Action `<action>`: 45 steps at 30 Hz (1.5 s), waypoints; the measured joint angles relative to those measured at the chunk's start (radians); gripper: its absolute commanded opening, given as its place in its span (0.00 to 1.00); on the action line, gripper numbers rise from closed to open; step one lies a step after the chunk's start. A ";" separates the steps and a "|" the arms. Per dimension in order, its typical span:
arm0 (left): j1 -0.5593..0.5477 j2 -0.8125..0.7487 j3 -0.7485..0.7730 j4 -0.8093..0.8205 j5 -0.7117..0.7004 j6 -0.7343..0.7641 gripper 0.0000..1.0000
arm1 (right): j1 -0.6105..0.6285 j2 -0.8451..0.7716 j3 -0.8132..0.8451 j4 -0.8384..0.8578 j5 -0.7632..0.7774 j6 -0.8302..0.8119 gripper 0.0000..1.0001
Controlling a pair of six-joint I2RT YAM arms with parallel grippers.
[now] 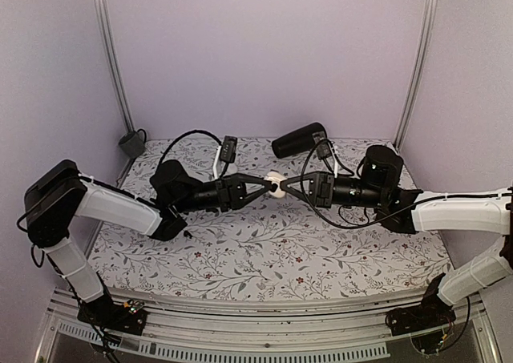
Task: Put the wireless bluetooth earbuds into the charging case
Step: Pass from the right arm to the left, then open the charging case.
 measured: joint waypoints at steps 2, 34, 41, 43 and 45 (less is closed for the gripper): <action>-0.001 0.003 0.005 0.002 0.005 -0.002 0.25 | 0.000 0.004 0.000 0.007 -0.006 0.003 0.03; -0.007 0.022 0.017 0.063 0.088 -0.032 0.29 | 0.006 -0.005 -0.001 0.044 -0.014 0.033 0.03; -0.006 0.022 0.031 0.049 0.084 -0.029 0.02 | 0.005 -0.005 -0.001 0.056 -0.015 0.033 0.04; -0.006 0.022 0.038 0.043 0.084 -0.029 0.00 | 0.005 -0.005 -0.001 0.060 -0.014 0.033 0.15; -0.005 0.022 0.046 0.032 0.085 -0.020 0.00 | 0.003 -0.009 -0.001 0.059 -0.011 0.033 0.30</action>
